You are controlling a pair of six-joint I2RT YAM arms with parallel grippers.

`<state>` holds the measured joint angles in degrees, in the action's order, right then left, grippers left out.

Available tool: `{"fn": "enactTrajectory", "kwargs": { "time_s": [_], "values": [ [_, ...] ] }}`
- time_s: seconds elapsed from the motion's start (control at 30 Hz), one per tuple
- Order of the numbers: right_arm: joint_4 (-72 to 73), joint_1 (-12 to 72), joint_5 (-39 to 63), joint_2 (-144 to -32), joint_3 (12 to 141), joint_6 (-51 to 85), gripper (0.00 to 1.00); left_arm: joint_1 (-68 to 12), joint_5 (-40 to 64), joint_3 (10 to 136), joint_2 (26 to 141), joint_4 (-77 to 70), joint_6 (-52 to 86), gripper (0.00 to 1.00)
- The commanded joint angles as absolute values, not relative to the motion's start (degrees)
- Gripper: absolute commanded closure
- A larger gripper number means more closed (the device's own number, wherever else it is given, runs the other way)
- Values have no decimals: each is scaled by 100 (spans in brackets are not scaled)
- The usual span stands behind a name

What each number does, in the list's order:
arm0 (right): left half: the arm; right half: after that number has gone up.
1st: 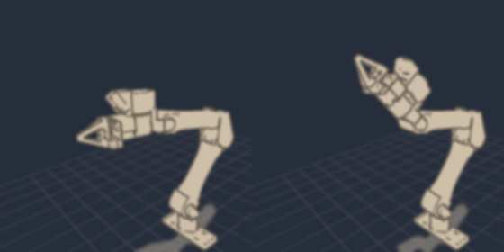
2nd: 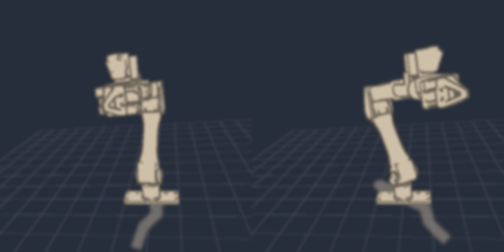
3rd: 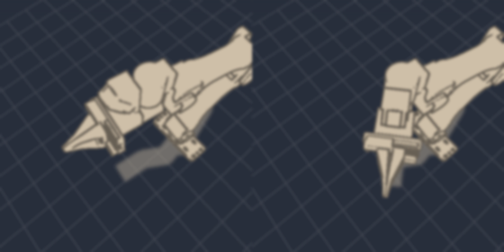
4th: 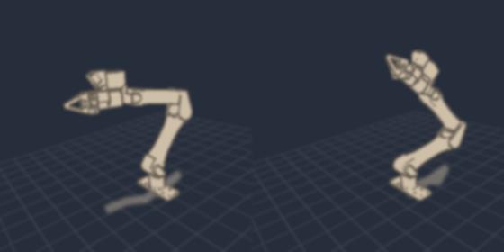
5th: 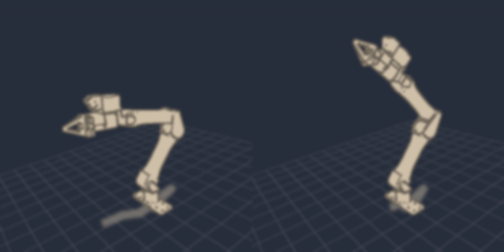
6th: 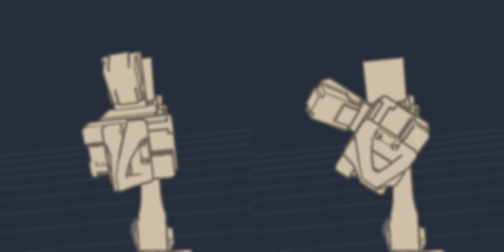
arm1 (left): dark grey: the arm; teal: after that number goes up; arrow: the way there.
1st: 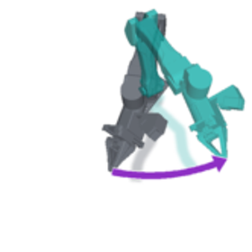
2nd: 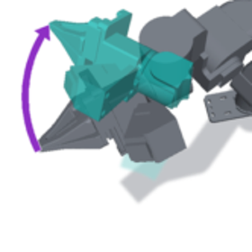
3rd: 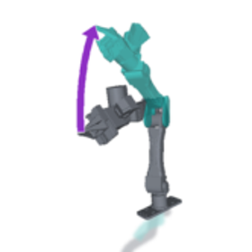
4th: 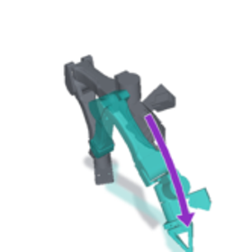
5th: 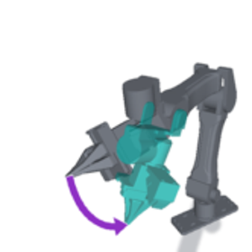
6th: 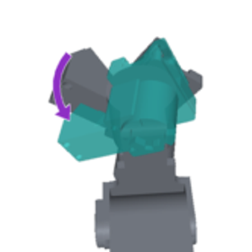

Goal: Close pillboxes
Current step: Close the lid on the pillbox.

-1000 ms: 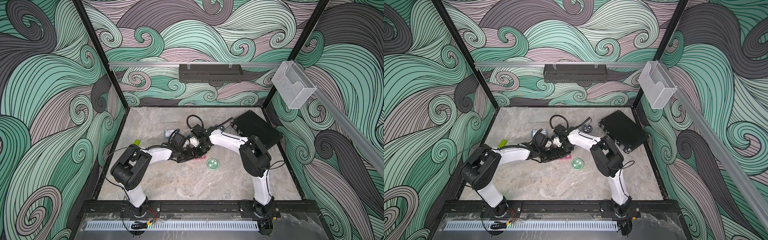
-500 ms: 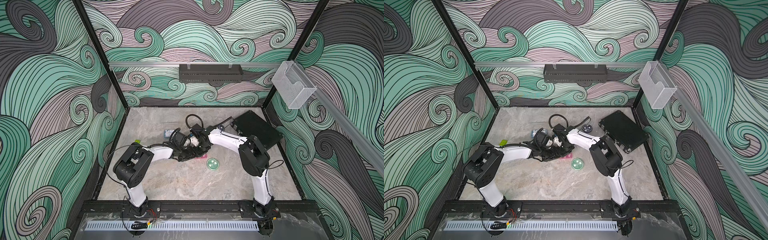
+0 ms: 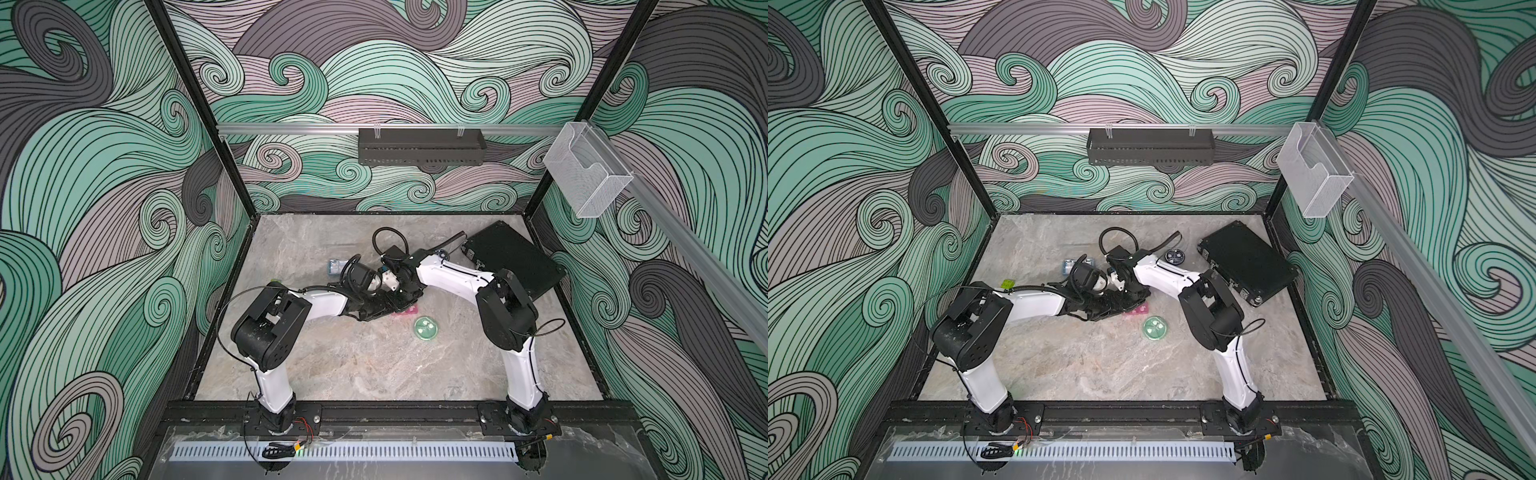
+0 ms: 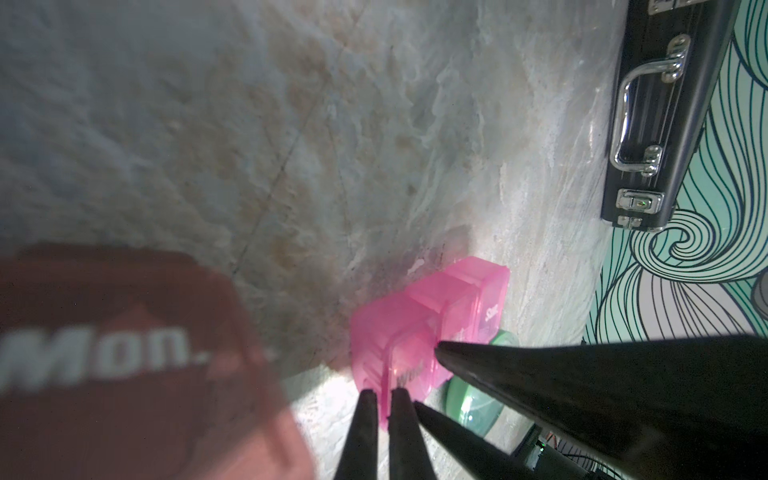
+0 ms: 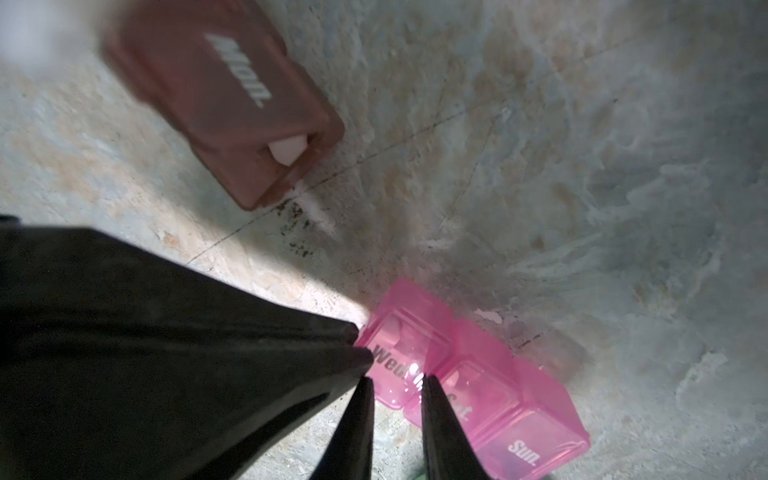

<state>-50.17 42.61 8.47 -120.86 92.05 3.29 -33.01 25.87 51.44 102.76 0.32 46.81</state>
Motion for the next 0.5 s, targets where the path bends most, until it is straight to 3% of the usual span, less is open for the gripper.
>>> {"fn": "enactTrajectory", "kwargs": {
  "time_s": [0.0, 0.47],
  "values": [
    [-5041, 4456, 711, -12813, 8934, 397, 77, -3425, 2057, 5062, 10761, 398, 4658, 94],
    [-5161, 4456, 502, -13088, 8956, 482, 77, -3428, 2021, 5140, 10973, 412, 4684, 94]
  ]
}}
